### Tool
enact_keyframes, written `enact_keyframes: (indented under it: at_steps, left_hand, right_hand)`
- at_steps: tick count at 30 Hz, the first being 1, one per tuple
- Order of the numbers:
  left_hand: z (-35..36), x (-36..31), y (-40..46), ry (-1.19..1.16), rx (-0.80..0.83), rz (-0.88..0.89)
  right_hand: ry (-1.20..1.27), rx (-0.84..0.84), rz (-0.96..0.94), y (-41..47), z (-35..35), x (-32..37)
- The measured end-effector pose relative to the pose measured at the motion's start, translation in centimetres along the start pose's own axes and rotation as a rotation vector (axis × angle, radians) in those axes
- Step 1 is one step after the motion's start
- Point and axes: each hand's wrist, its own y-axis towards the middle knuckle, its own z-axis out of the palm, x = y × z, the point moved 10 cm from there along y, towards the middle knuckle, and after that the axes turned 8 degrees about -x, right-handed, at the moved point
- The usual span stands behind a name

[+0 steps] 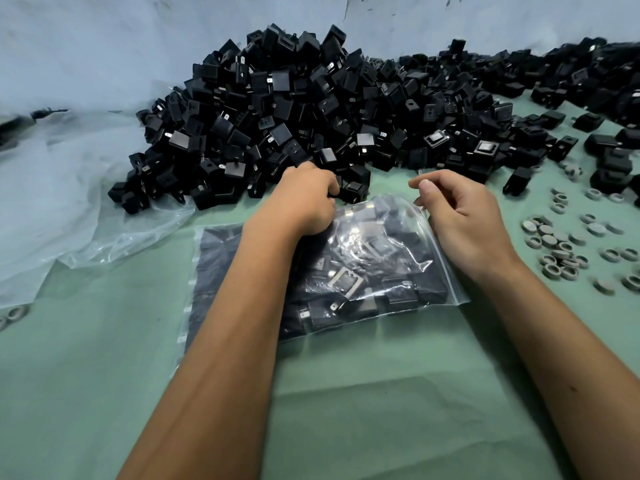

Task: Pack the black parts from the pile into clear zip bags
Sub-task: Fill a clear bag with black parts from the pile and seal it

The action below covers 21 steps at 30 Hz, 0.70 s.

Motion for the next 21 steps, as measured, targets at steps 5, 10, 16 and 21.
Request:
enact_keyframes:
  at_steps: [5,10,16,21]
  left_hand:
    - [-1.3,-0.3,-0.2,-0.044,-0.068,-0.023]
    - [-2.1,0.7,-0.9,-0.184,-0.103,-0.064]
    - [-3.5,1.3,-1.1,-0.219,-0.188,-0.051]
    - [-4.1,2.4,-0.8,-0.286,-0.244,-0.105]
  right_hand:
    - [-0.076,-0.089,-0.117,0.7,-0.7,2.9]
    - [-0.286,0.079,-0.301,2.4,3.1,8.2]
    - [-0.512,0.461,-0.251,3.6,11.8,9.1]
    - [-0.7,0.544,-0.213,4.3,15.6,8.2]
